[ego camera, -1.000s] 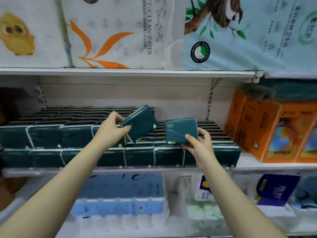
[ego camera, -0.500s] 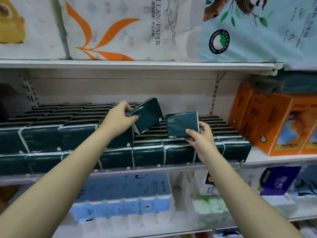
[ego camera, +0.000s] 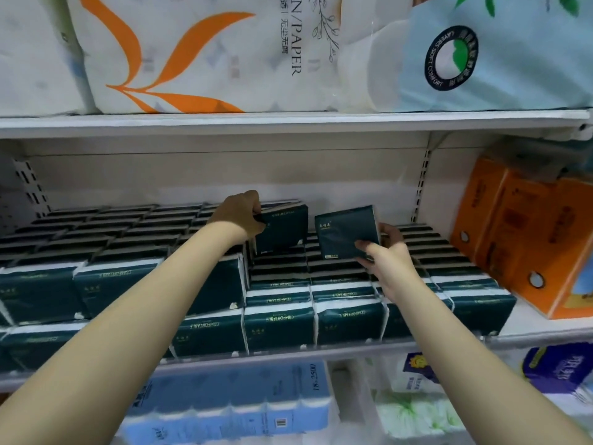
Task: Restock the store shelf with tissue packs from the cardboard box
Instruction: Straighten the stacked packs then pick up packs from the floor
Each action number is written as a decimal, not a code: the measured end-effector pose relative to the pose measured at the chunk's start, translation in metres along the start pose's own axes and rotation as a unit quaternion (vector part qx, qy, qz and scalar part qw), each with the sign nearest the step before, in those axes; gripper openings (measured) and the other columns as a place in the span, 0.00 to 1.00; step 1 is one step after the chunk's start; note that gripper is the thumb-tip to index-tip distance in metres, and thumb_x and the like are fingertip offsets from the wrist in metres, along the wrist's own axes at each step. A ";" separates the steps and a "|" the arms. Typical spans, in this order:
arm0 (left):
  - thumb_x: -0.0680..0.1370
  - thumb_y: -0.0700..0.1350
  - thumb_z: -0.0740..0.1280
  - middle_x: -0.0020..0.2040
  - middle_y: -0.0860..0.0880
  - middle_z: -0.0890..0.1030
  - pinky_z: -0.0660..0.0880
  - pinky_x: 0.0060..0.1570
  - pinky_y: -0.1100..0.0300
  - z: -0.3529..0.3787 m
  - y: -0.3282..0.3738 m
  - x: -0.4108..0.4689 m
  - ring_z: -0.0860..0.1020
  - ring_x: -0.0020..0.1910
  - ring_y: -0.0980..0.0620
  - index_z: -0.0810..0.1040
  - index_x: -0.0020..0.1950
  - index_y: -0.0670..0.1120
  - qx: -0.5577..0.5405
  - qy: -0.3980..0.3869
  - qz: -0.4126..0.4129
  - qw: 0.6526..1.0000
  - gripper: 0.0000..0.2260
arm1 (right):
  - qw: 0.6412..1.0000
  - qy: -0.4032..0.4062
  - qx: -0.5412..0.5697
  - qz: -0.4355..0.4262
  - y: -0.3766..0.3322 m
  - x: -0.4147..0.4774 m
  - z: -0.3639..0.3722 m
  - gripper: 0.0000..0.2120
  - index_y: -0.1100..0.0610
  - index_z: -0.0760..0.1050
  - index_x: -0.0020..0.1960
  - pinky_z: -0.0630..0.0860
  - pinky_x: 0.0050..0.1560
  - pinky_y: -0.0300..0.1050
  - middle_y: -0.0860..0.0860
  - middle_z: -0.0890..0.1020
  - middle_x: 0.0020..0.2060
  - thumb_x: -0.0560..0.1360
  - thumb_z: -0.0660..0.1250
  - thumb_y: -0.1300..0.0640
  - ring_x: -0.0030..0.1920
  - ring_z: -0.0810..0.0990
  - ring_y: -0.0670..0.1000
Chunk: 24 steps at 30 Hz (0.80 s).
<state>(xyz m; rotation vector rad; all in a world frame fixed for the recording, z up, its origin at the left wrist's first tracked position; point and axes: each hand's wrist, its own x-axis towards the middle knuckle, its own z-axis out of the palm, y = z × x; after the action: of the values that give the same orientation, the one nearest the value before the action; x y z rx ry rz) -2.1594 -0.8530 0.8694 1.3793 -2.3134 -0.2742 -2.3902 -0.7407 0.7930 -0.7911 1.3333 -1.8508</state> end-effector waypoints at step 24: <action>0.74 0.39 0.69 0.62 0.43 0.69 0.67 0.50 0.56 0.031 -0.013 0.067 0.68 0.60 0.43 0.69 0.67 0.44 0.150 -0.087 0.044 0.984 0.22 | 0.998 -0.024 -0.036 0.048 0.010 0.059 0.001 0.20 0.56 0.67 0.63 0.79 0.54 0.48 0.55 0.76 0.56 0.75 0.67 0.70 0.55 0.78 0.55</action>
<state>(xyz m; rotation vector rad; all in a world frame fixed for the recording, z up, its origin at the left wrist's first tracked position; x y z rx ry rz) -2.1903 -0.9195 0.8547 1.4332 -2.6381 -0.0174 -2.4202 -0.7920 0.7876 -0.7892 1.3897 -1.7074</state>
